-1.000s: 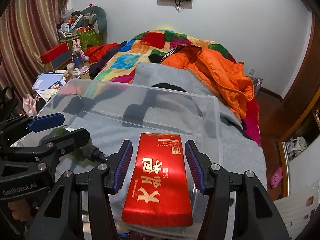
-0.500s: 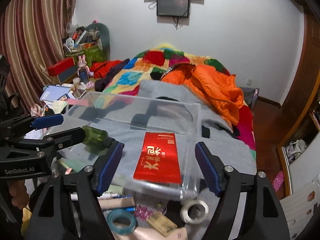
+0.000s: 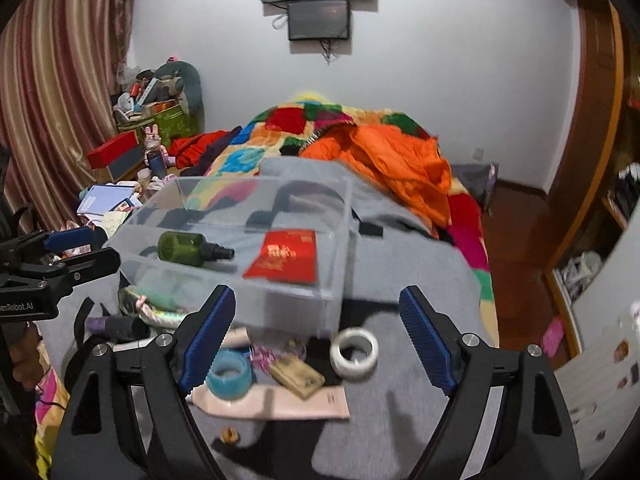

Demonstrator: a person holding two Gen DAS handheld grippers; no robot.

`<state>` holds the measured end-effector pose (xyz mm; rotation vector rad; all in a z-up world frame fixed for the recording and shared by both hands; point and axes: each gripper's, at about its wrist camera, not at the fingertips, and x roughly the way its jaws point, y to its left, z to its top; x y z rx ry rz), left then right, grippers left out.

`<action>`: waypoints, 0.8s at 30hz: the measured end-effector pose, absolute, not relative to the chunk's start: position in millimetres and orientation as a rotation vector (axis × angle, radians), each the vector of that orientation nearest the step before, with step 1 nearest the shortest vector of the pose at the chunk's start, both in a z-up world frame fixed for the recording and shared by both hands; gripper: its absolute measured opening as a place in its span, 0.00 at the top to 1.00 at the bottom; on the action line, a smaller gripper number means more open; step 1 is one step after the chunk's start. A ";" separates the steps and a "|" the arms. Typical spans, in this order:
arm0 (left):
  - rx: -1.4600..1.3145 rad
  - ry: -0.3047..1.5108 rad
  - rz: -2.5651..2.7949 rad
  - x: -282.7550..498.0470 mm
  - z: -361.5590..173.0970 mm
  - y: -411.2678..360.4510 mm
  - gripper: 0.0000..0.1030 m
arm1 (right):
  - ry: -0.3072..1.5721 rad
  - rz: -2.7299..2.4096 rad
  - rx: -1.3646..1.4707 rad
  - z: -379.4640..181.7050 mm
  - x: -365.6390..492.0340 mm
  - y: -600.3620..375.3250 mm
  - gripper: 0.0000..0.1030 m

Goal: Organize objects
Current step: 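Grasp the purple-black cosmetic tube with the left tool while the right tool grasps the white tape roll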

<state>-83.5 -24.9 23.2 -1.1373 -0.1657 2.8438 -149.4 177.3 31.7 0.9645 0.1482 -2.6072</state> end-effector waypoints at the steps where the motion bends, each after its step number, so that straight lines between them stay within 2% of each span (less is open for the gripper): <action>1: -1.150 -0.163 2.838 -82.3 19.4 -25.1 0.13 | 0.142 -2.611 0.974 29.8 -147.9 179.8 0.21; 15: -1.375 -0.185 2.777 -70.3 -44.8 -48.7 0.12 | 0.109 -2.537 1.157 -20.9 -147.7 195.7 0.21; 19: -1.412 -0.300 2.699 -68.7 -58.0 -57.6 0.11 | 0.138 -2.522 1.164 -30.9 -147.3 194.1 0.21; 21: -1.406 -0.301 2.696 -68.0 -60.4 -56.7 0.10 | 0.144 -2.510 1.164 -34.7 -147.9 191.0 0.21; 24: -1.391 -0.257 2.715 -66.3 -60.8 -51.5 0.10 | 0.169 -2.499 1.165 -39.3 -149.5 183.8 0.27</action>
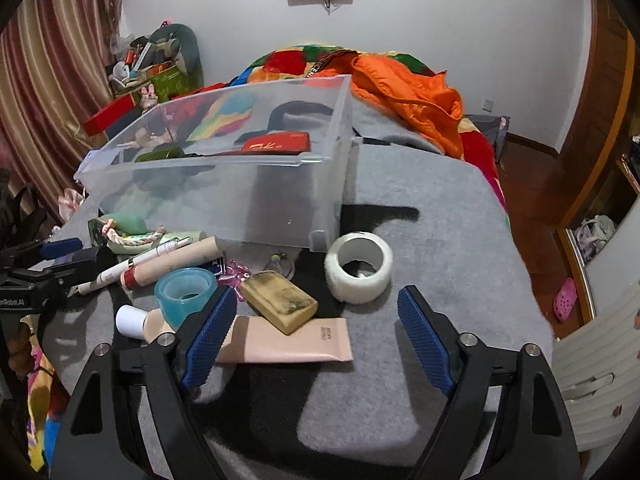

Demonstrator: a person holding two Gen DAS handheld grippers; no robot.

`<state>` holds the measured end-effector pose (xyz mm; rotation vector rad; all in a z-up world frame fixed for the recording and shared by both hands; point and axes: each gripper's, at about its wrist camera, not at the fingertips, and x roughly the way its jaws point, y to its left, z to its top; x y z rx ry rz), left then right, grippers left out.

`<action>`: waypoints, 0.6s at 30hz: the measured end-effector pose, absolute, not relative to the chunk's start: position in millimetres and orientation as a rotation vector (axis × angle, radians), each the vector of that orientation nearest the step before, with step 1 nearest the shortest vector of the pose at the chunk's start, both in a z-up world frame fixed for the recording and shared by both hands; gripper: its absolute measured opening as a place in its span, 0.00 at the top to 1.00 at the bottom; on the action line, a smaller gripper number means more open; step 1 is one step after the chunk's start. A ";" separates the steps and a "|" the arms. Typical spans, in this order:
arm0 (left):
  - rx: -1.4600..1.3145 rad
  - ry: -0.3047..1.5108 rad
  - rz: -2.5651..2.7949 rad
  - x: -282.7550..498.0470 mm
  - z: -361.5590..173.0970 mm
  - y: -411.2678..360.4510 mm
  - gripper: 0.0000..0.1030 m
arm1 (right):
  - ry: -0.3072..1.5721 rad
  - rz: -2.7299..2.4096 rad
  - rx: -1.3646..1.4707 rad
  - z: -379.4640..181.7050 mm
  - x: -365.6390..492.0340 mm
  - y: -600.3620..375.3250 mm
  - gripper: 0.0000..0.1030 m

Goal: Organize objects
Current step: 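Grasp the purple-black cosmetic tube with the left tool while the right tool grasps the white tape roll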

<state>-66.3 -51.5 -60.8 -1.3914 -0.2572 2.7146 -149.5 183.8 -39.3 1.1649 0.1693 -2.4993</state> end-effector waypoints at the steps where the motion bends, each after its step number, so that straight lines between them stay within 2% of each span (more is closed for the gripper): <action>1: -1.385 -0.248 2.720 -64.9 -60.9 -50.2 0.11 | 0.183 -2.496 1.167 -40.8 -150.8 180.9 0.31; 6: -1.361 -0.275 2.743 -57.2 -58.7 -49.7 0.20 | 0.232 -2.516 1.161 -42.9 -152.7 176.0 0.38; 10: -1.350 -0.262 2.747 -47.8 -55.0 -45.0 0.35 | 0.203 -2.500 1.179 -43.8 -149.4 181.9 0.48; 13: -1.354 -0.257 2.716 -40.6 -52.7 -41.8 0.49 | 0.148 -2.480 1.200 -43.8 -147.9 189.8 0.48; 18: -1.376 -0.178 2.695 -36.0 -51.5 -34.7 0.52 | 0.061 -2.487 1.180 -33.2 -148.9 201.2 0.48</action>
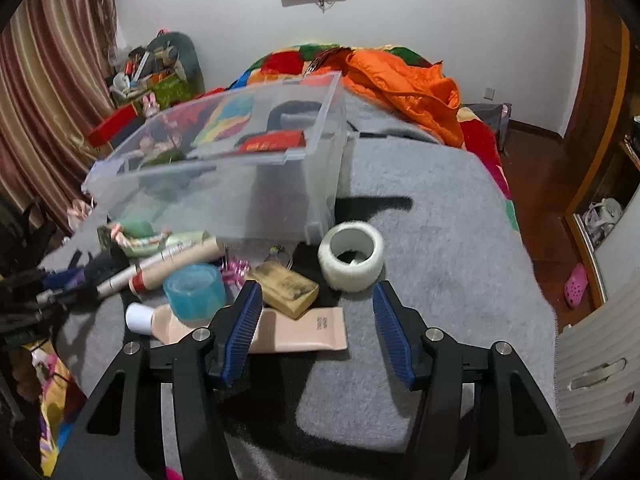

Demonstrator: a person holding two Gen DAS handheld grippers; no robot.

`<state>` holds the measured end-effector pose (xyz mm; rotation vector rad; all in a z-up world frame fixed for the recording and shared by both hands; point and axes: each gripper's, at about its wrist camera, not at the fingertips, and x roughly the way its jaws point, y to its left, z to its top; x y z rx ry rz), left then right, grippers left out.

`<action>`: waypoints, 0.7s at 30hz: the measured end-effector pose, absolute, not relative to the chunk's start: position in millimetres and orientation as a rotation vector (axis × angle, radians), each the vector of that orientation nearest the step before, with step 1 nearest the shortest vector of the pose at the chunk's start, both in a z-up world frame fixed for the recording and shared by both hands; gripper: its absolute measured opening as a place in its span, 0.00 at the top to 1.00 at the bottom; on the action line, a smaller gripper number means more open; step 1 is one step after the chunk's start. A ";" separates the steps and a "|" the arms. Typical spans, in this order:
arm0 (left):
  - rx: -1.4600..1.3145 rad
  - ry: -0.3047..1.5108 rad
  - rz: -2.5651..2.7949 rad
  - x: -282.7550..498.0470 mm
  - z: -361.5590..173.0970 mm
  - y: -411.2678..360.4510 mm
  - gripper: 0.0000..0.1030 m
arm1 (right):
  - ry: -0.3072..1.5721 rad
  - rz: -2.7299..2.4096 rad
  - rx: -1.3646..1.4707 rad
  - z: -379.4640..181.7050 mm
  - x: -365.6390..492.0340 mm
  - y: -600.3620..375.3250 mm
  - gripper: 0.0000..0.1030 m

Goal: Organize objects
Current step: 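Grasp the purple-black cosmetic tube with the left tool while the right tool grasps the white tape roll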

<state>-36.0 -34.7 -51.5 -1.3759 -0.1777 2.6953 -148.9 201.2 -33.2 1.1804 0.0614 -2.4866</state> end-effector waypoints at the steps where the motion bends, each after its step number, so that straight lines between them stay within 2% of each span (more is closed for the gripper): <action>1: -1.380 -0.178 2.689 -37.5 -51.3 -34.7 0.52 | 0.061 -2.495 1.175 -31.6 -150.0 201.6 0.48; 10: -1.393 -0.295 2.582 -60.3 -49.2 -44.8 0.52 | 0.026 -2.533 1.231 -38.0 -174.8 203.3 0.48; 21: -1.298 -0.110 2.619 -64.9 -49.4 -18.7 0.53 | -0.009 -2.524 1.260 -49.7 -187.0 203.8 0.49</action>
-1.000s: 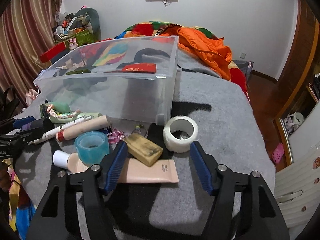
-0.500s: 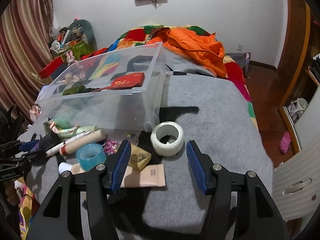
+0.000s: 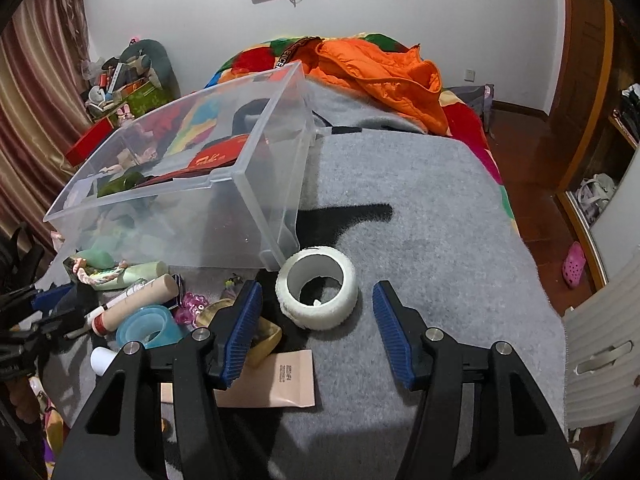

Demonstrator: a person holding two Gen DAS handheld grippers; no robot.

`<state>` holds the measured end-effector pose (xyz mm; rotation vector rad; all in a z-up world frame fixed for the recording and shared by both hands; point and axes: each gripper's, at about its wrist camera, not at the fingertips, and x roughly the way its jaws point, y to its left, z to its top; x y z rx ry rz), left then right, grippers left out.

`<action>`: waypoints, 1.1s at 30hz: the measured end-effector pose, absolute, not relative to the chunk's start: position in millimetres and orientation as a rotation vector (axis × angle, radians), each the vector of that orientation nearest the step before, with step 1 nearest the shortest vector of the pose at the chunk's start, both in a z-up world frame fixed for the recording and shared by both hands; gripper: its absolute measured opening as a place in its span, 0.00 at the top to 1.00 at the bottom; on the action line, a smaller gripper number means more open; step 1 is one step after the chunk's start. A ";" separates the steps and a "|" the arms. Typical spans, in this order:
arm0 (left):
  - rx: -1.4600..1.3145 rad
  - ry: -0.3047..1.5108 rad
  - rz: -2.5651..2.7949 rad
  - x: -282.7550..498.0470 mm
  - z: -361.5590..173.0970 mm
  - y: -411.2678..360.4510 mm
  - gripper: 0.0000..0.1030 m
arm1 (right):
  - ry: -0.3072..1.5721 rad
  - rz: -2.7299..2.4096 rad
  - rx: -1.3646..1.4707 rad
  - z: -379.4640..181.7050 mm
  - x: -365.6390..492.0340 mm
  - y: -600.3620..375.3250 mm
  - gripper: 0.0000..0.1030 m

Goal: Organize objects
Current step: 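Grasp the purple-black cosmetic tube with the left tool while the right tool grasps the white tape roll, then lower both held items into the clear box and open both tools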

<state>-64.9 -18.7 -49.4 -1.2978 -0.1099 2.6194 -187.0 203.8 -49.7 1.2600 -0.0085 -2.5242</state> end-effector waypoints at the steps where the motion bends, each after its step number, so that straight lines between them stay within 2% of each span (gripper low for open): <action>1: -1.293 -0.091 2.629 -62.9 -49.1 -16.8 0.54 | -0.013 -2.527 1.257 -49.6 -187.0 203.9 0.55; 2: -1.291 -0.074 2.642 -60.3 -48.3 -15.8 0.57 | -0.012 -2.527 1.257 -50.0 -187.3 203.2 0.63; 3: -1.289 -0.067 2.651 -58.0 -47.4 -15.6 0.59 | -0.009 -2.525 1.259 -50.2 -187.4 203.0 0.65; 5: -1.284 -0.051 2.670 -53.2 -44.7 -16.8 0.70 | -0.012 -2.526 1.255 -49.5 -185.7 203.6 0.65; 7: -1.274 -0.043 2.673 -49.1 -44.1 -17.9 0.72 | -0.014 -2.537 1.242 -47.9 -182.7 204.8 0.65; 11: -1.273 -0.014 2.711 -42.3 -45.1 -18.8 0.74 | -0.019 -2.545 1.216 -42.5 -173.5 207.2 0.65; 18: -1.251 -0.092 2.731 -34.9 -36.5 -25.9 0.75 | -0.002 -2.533 1.133 -24.6 -143.5 202.5 0.65; 33: -1.078 -0.121 2.809 -20.5 9.5 -22.2 0.76 | 0.037 -2.528 0.956 20.9 -119.6 179.6 0.65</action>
